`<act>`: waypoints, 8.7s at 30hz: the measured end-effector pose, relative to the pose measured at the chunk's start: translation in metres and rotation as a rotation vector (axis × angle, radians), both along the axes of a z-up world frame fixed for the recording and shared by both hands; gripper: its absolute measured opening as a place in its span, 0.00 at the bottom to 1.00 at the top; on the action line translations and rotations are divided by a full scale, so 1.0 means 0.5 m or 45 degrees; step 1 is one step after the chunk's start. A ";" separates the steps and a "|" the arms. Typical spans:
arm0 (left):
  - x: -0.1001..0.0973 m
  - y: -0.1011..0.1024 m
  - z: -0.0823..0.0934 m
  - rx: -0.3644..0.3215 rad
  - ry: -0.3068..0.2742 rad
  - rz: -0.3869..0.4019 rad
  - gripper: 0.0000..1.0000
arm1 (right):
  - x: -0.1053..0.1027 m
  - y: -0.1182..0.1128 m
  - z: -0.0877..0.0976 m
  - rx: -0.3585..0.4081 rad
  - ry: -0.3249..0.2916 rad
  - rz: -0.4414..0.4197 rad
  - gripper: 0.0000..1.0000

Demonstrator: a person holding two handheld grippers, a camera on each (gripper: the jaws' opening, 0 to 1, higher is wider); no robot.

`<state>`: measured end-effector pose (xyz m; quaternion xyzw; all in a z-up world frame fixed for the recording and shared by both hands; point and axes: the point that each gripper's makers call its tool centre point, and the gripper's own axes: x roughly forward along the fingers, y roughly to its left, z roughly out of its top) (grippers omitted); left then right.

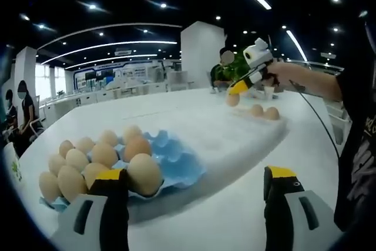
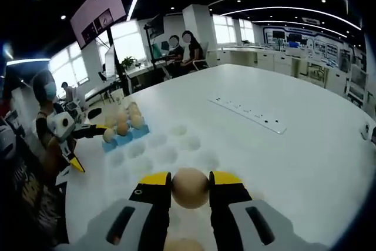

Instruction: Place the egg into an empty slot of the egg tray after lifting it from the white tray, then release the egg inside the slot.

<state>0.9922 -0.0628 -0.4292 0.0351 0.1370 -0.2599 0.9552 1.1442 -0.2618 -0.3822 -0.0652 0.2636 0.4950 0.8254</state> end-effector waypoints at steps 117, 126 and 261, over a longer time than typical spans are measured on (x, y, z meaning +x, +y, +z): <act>0.000 -0.001 0.002 -0.046 -0.066 -0.008 0.97 | -0.073 0.433 -0.098 -0.008 -0.180 0.434 0.27; 0.000 0.001 0.004 -0.055 -0.078 -0.011 0.95 | -0.071 0.411 -0.098 -0.028 -0.222 0.441 0.29; -0.003 -0.009 -0.001 0.026 -0.104 -0.023 1.00 | -0.110 -0.136 -0.085 -0.153 -0.328 0.373 0.34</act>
